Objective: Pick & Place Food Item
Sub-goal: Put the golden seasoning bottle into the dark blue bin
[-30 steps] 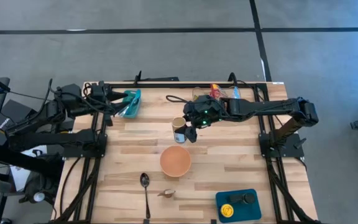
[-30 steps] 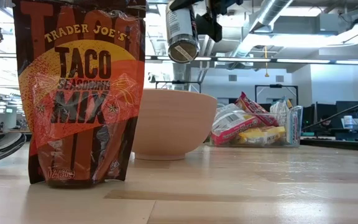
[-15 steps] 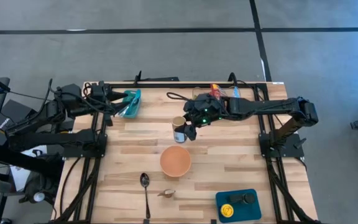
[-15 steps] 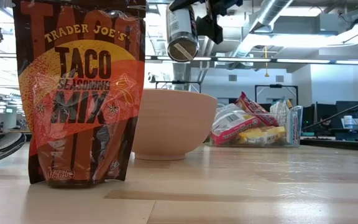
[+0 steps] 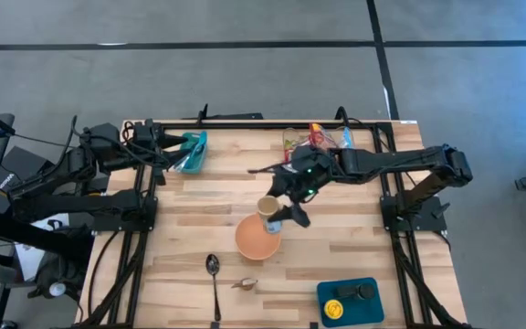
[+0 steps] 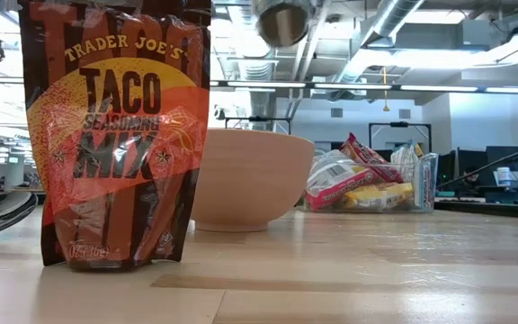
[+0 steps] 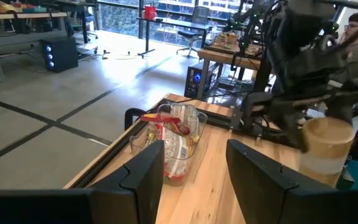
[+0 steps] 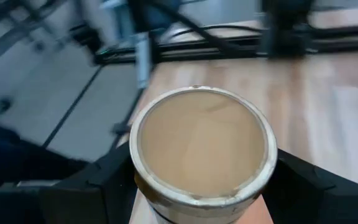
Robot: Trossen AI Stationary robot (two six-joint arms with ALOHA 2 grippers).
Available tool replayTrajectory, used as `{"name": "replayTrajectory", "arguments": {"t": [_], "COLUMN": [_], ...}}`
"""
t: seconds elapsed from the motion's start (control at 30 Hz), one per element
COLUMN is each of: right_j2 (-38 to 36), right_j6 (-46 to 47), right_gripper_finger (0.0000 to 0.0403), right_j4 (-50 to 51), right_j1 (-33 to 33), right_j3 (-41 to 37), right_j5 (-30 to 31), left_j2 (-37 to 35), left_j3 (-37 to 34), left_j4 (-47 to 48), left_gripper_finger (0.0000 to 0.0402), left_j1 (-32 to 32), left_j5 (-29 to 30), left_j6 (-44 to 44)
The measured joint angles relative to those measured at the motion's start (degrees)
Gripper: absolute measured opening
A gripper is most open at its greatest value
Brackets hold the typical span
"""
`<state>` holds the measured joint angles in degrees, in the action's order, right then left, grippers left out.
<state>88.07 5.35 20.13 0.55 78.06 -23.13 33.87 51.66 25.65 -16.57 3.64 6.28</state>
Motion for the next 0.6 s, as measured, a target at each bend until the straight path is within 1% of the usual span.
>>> {"name": "replayTrajectory", "arguments": {"t": [0.1, 0.2, 0.5, 0.6], "right_j2": [-1.5, -3.1, -6.9, -7.6], "right_j6": [-4.3, -8.1, -16.3, -17.4], "right_gripper_finger": [0.0266, 0.0266, 0.0266, 0.0266], "right_j4": [-0.4, 0.5, 1.1, 2.5], "right_j1": [0.0, 0.0, 0.0, 0.0], "right_j3": [0.1, 0.1, 0.1, 0.1], "right_j5": [-5.2, -6.8, -7.5, -7.5], "left_j2": [0.0, 0.0, 0.0, 0.0], "left_j3": [0.0, 0.0, 0.0, 0.0], "left_j4": [0.0, 0.0, -0.1, -0.2], "left_gripper_finger": [0.0168, 0.0168, 0.0168, 0.0168], "left_j1": [0.0, 0.0, 0.0, 0.0], "left_j5": [0.0, 0.0, 0.0, 0.0], "left_j6": [0.0, 0.0, 0.0, 0.0]}}
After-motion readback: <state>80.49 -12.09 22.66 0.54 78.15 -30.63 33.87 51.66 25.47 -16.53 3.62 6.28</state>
